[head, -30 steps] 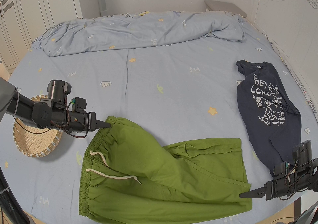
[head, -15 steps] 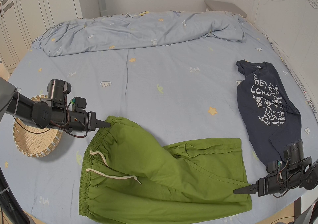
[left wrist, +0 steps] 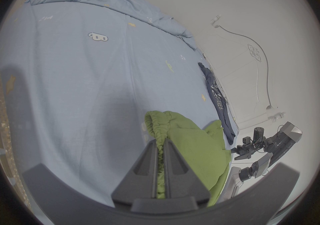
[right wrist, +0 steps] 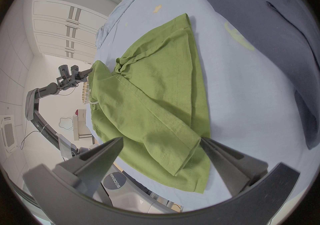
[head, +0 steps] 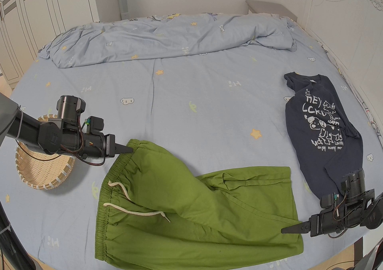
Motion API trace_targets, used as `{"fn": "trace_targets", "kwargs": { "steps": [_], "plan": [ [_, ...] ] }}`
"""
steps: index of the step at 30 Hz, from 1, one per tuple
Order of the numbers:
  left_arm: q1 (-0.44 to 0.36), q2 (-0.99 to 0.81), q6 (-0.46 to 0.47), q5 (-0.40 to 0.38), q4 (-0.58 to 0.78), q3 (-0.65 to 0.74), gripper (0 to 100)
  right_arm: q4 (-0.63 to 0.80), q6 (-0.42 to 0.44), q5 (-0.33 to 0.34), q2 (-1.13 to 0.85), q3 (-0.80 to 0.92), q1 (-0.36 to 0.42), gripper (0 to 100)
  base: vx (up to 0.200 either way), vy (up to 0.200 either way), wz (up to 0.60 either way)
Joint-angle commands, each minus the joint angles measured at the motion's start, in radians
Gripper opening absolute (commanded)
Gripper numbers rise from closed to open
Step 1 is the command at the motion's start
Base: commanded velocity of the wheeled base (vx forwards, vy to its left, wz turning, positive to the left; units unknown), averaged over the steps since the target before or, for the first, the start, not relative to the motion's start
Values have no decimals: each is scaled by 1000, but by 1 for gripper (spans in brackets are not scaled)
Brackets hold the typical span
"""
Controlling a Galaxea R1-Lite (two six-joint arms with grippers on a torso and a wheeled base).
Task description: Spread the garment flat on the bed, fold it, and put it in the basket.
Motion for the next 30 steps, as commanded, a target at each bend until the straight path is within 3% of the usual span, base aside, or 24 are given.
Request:
{"fn": "trace_targets", "kwargs": {
  "steps": [1, 16, 20, 22, 27, 30],
  "plan": [
    [1, -1, 0, 0, 0, 0, 0, 0, 0, 0, 0, 1, 0, 0, 0, 0, 0],
    [20, -18, 1, 0, -2, -2, 0, -2, -11, -12, -8, -4, -1, 0, 0, 0, 0],
    [48, -44, 1, 0, -20, -2, 0, 13, -17, -167, -6, -140, 26, 0, 0, 0, 0],
    [54, -49, 1, 1, -22, -2, 0, 21, -18, -184, -5, -183, 30, 0, 0, 0, 0],
    [79, -56, 7, 17, -36, -2, 0, 342, -57, -194, -8, -512, 17, 0, 0, 0, 0],
    [85, -53, 21, 47, -62, -2, 0, 427, -83, -204, 4, -619, 17, 0, 0, 0, 0]
  ]
}}
